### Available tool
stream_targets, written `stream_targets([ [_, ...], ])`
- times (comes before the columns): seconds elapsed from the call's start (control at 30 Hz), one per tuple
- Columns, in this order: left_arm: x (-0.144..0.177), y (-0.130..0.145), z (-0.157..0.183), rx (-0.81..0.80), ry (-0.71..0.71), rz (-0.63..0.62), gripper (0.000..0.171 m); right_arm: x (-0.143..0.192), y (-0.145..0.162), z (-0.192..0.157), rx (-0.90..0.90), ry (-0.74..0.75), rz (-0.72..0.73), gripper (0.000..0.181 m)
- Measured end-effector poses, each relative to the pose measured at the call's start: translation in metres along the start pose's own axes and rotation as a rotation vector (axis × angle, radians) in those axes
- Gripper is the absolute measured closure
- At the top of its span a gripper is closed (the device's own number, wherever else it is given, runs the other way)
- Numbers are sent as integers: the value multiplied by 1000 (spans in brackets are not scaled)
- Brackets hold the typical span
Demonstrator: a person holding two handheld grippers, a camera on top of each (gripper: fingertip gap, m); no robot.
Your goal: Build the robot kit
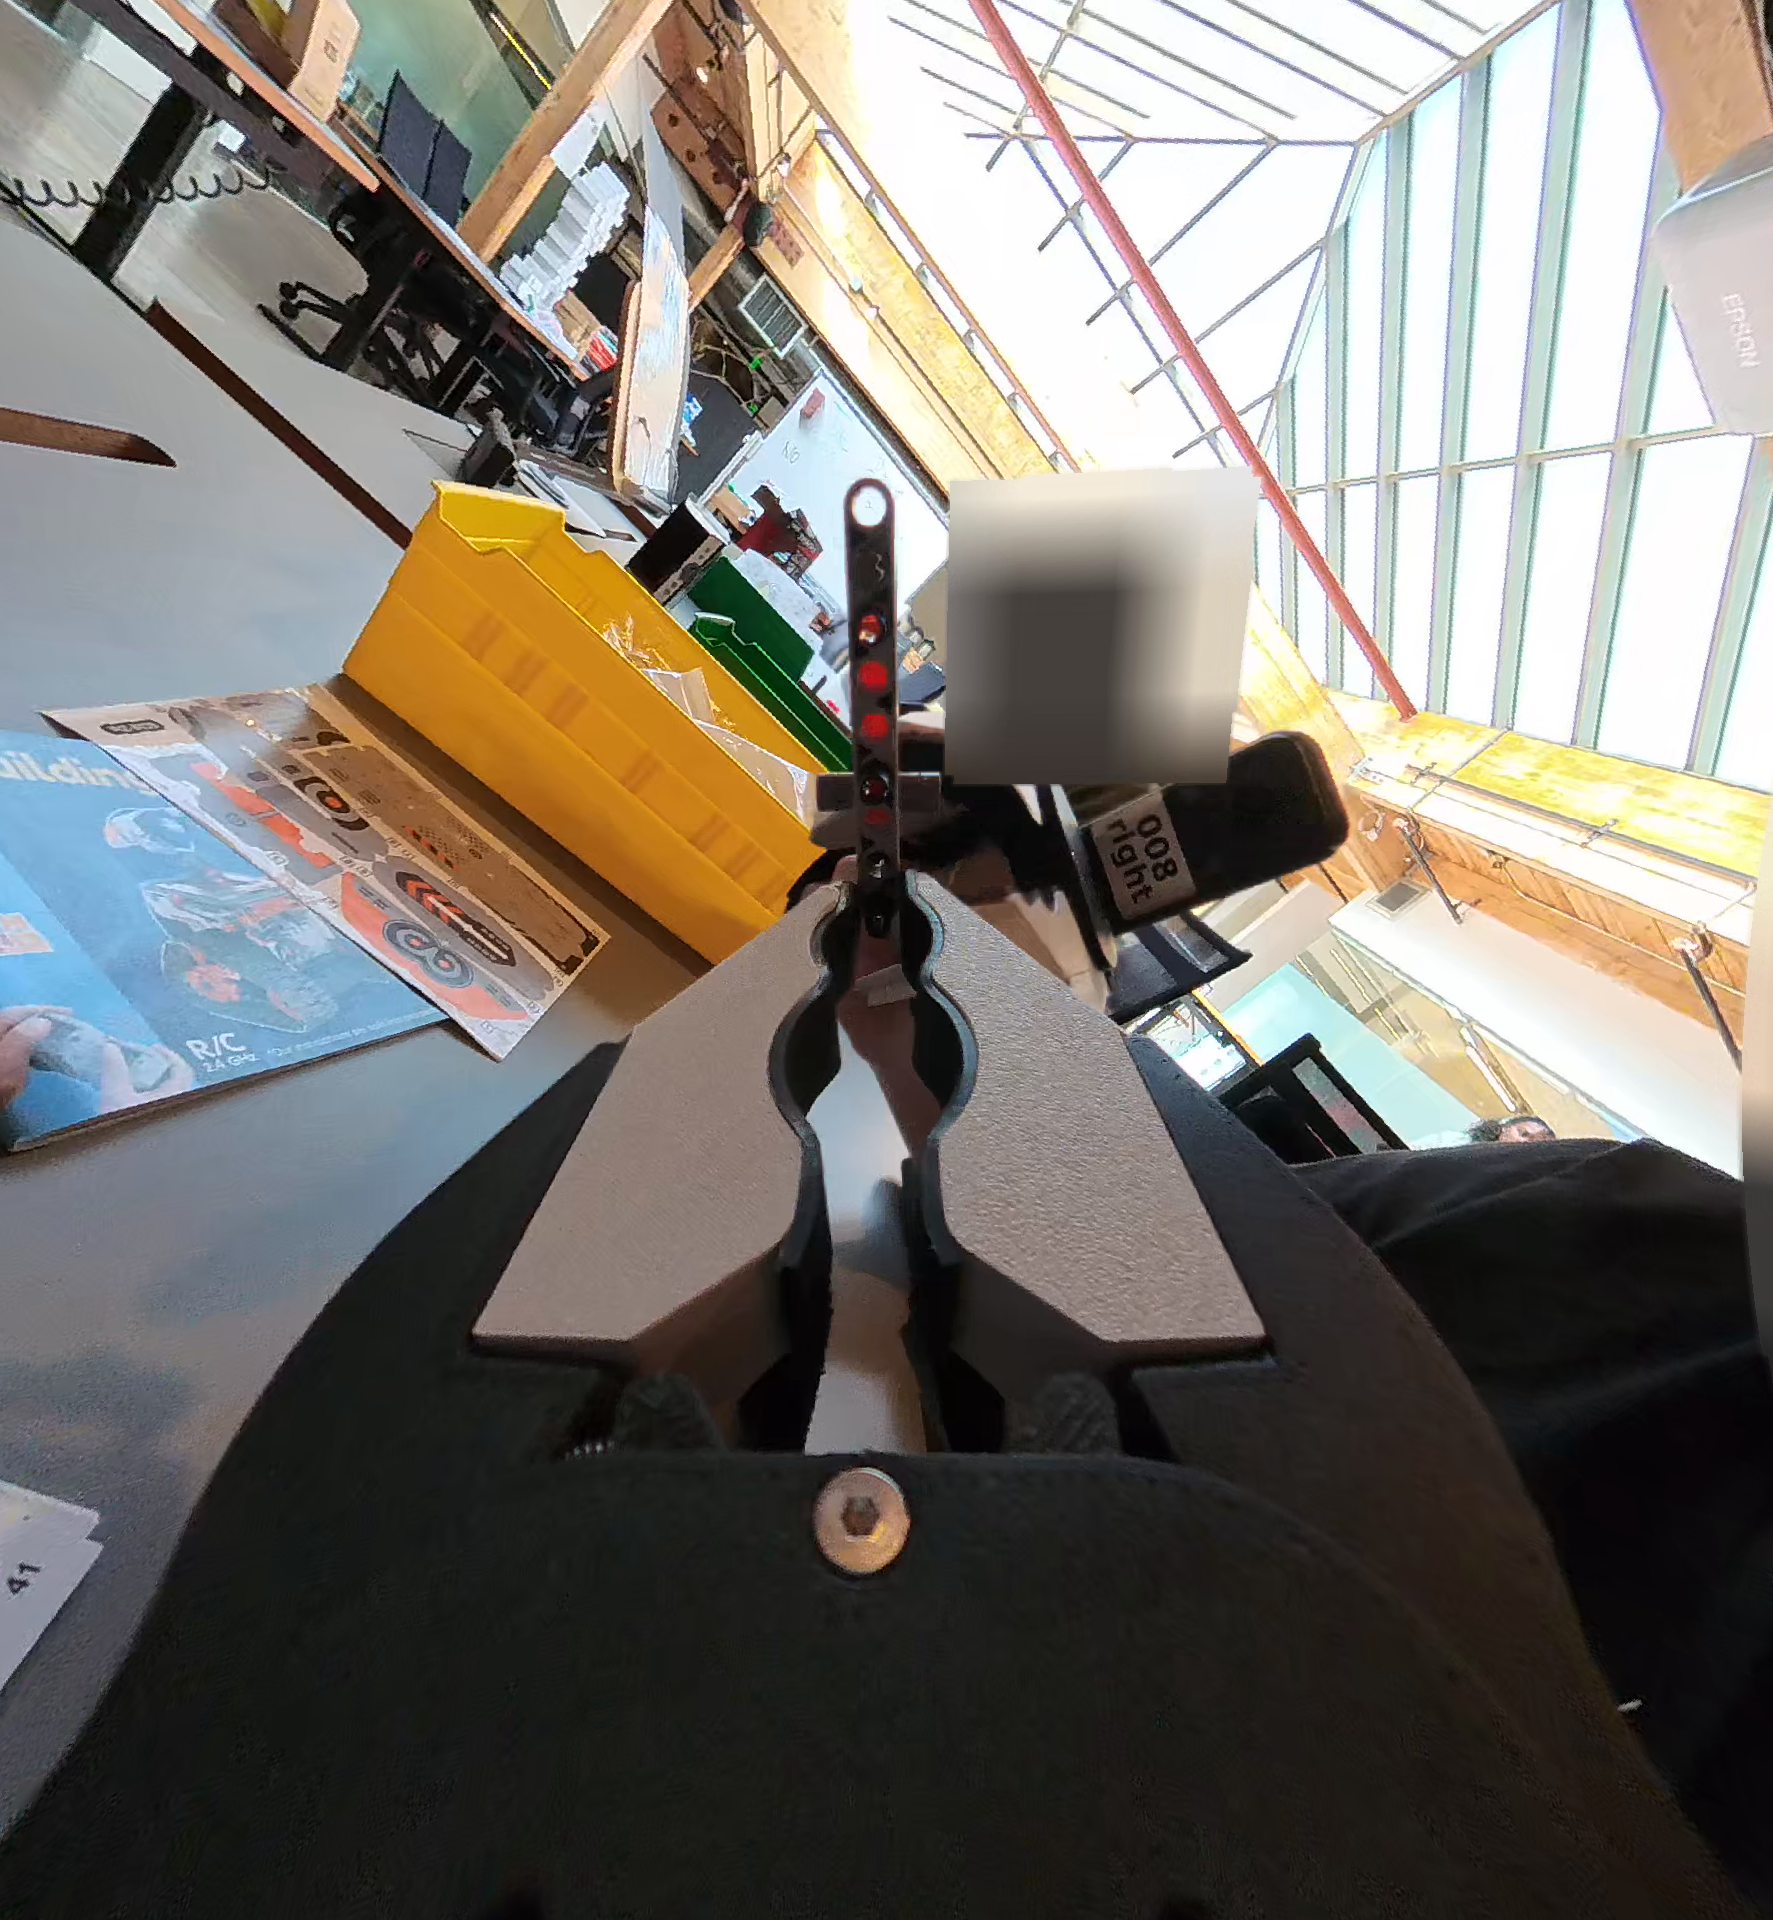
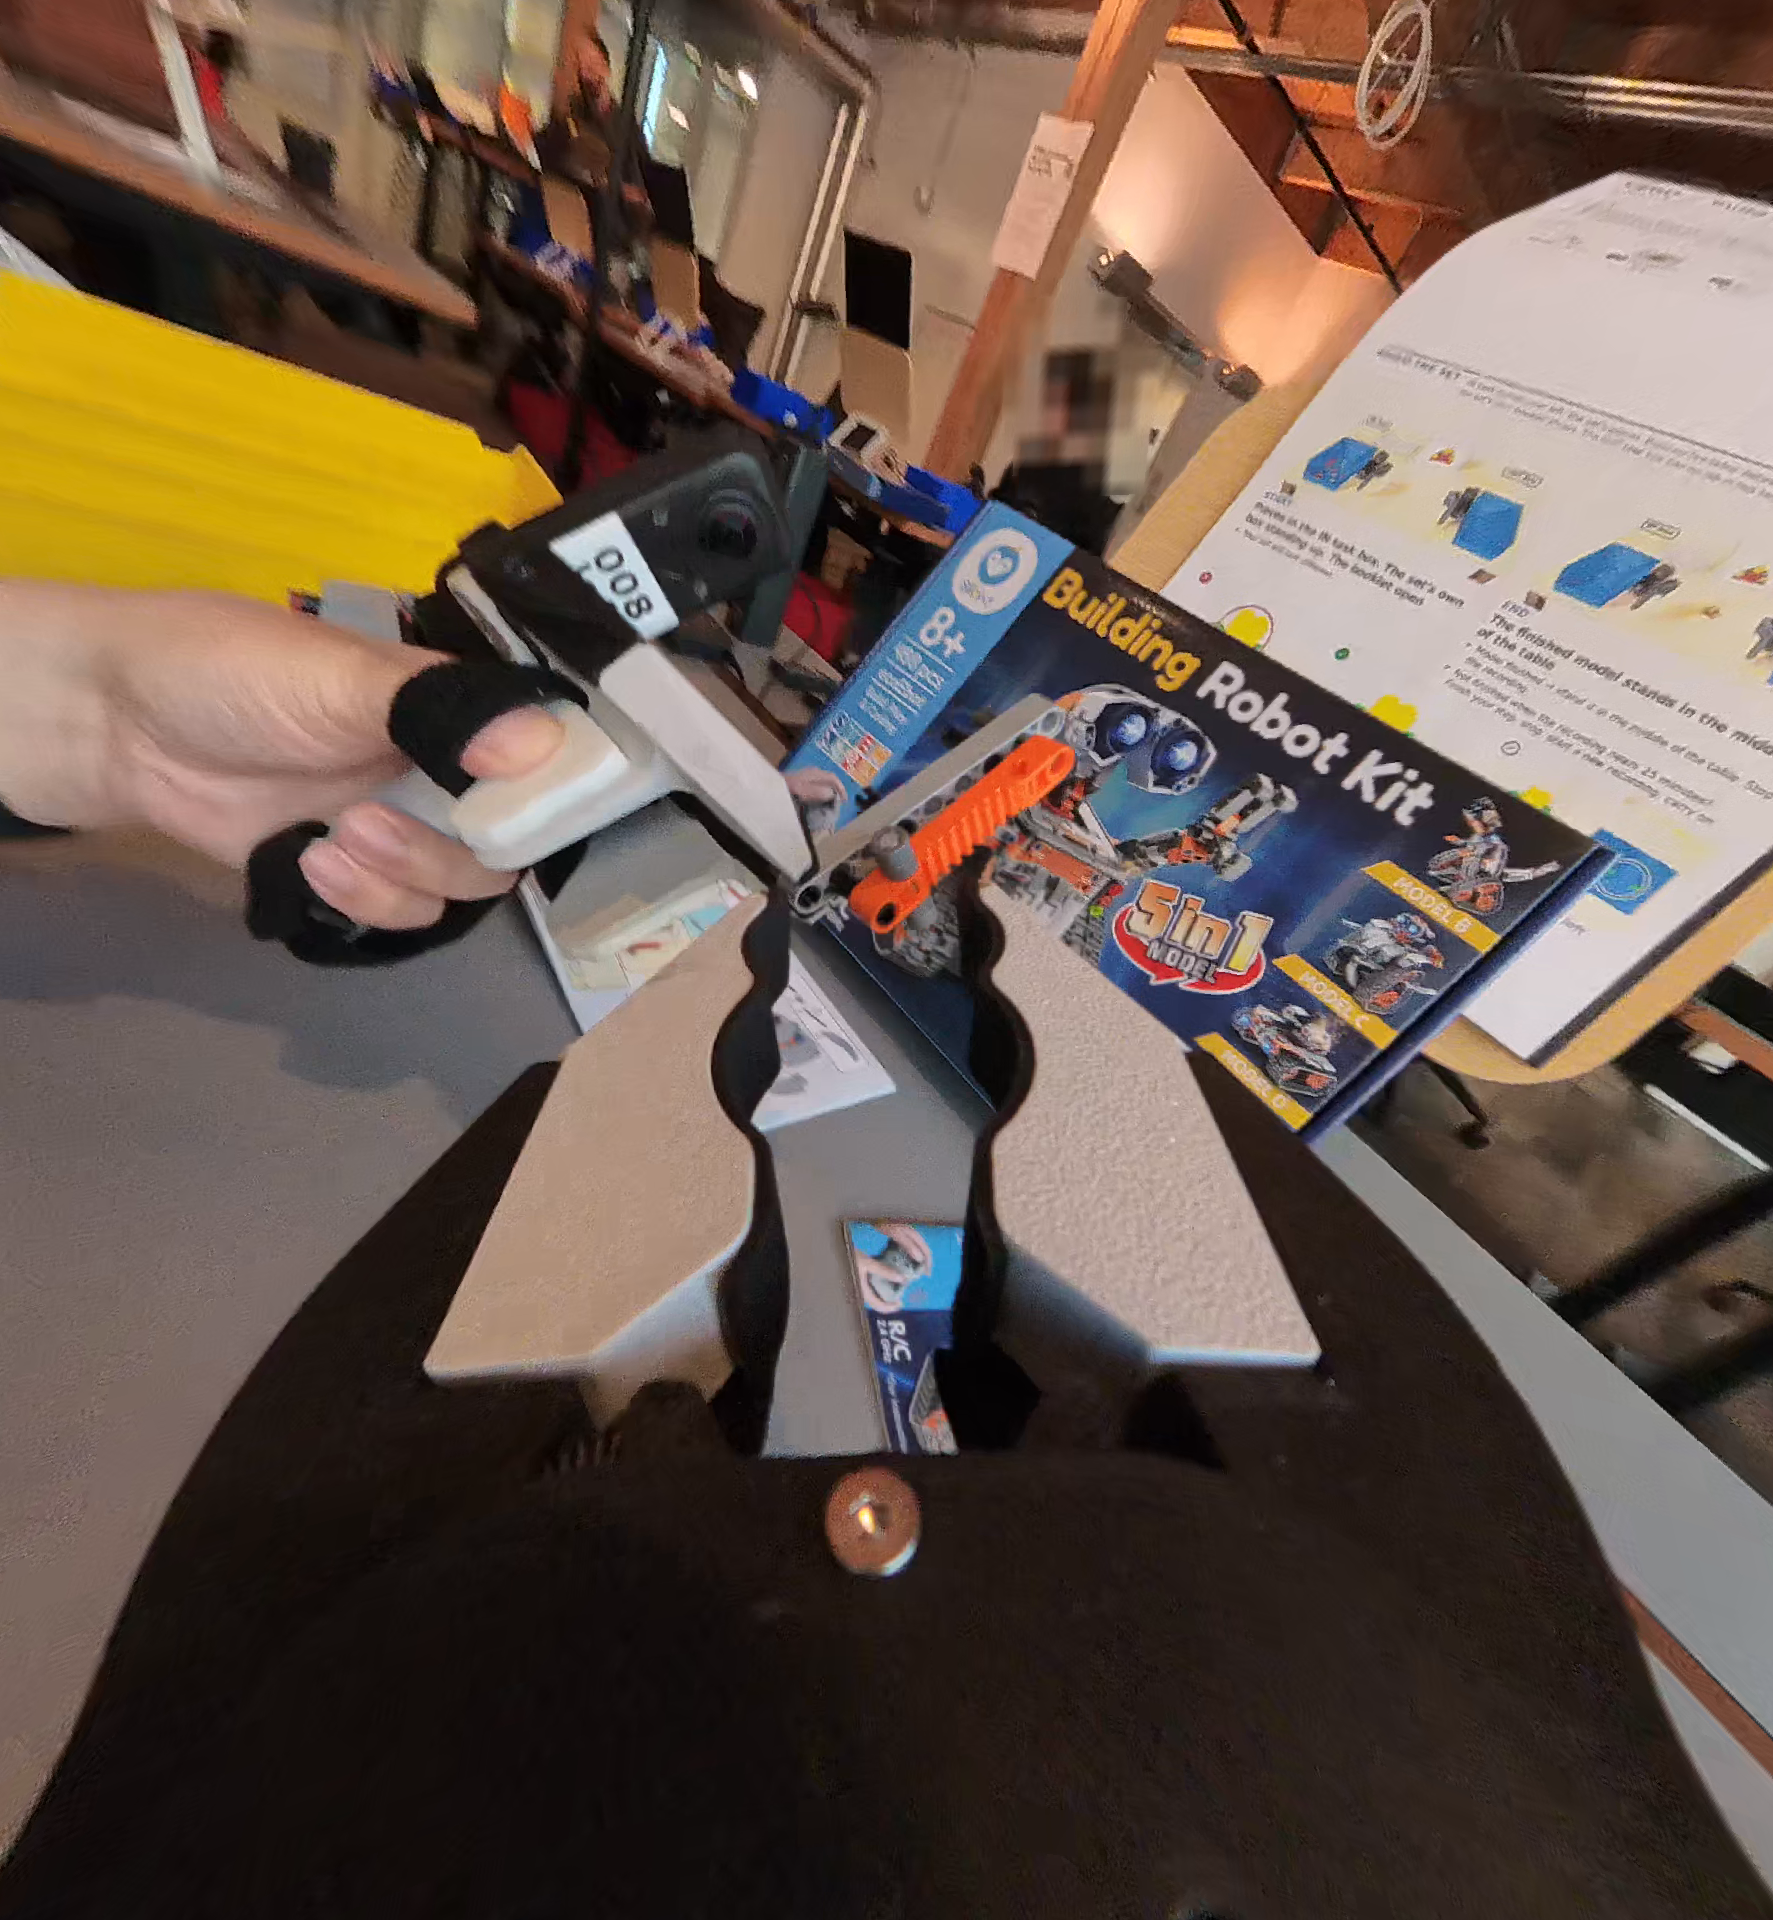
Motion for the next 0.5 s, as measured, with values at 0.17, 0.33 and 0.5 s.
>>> stream_targets([
  [0.17, -1, 1, 1, 2, 12, -9, 166, -2, 2, 0, 1, 38, -35, 162],
  [0.33, -3, 2, 1, 11, 26, -19, 166, -1, 0, -3, 57, 38, -36, 167],
  [0.5, -4, 3, 2, 38, 45, -22, 167, -1, 0, -4, 38, 42, -18, 166],
])
Point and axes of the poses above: each gripper's, where its closed fingertips meet, x back along the fingers, y out of its underside, z = x × y across the jaws, the point moved 9 cm from there along x, back along the fingers, and after that the axes turned 3 degrees about z, right-handed, at the moved point
